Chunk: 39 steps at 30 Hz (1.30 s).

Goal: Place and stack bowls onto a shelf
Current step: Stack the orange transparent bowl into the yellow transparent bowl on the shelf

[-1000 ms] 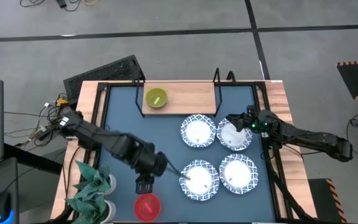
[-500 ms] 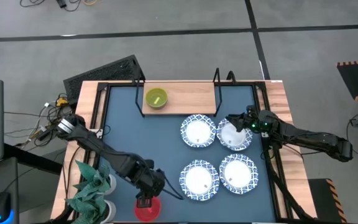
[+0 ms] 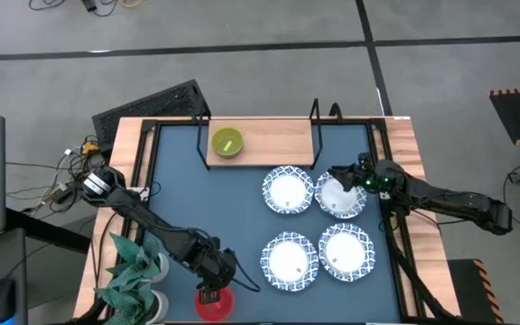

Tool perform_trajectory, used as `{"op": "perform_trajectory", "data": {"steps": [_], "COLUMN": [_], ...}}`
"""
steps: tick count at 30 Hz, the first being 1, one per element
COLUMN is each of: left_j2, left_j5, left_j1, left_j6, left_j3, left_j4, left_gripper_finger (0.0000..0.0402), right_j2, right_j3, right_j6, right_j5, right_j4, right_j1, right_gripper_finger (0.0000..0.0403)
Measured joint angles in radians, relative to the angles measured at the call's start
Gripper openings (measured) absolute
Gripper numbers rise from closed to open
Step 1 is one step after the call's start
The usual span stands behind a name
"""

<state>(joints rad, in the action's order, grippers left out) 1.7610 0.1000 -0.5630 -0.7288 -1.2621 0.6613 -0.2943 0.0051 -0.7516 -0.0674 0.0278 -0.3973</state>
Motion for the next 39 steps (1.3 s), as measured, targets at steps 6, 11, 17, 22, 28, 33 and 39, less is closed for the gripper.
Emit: {"op": "perform_trajectory", "data": {"steps": [6,11,17,22,28,33,39], "left_j2": [0.014,0.043,0.077,0.076,0.108,0.114,0.102], "left_j5": [-0.008,0.0,0.019,0.0,0.013,0.052,0.015], "left_j1": [-0.007,-0.022,-0.027,-0.025,-0.026,-0.018,-0.008], "left_j6": [0.041,0.079,0.097,0.119,0.141,0.147,0.14], "left_j3": [0.002,0.002,0.002,0.002,0.012,0.038,0.041], "left_j4": [-0.01,-0.021,-0.031,-0.031,-0.08,-0.137,-0.11], "left_gripper_finger": [0.0206,0.0206,0.0206,0.0187,0.0093,0.0014,0.0001], "right_j2": [0.0,0.0,0.0,0.0,0.0,0.0,0.0], "right_j3": [0.0,0.0,0.0,0.0,0.0,0.0,0.0], "right_j6": [0.0,0.0,0.0,0.003,0.004,0.004,0.003], "right_j5": [0.018,0.026,0.031,0.031,0.031,0.029,0.028], "right_j4": [-0.001,-0.001,0.0,-0.002,-0.006,-0.008,-0.008], "right_j1": [0.0,0.0,0.0,0.0,0.0,0.0,0.0], "right_gripper_finger": [0.022,0.022,0.022,0.022,0.022,0.022,0.022]}}
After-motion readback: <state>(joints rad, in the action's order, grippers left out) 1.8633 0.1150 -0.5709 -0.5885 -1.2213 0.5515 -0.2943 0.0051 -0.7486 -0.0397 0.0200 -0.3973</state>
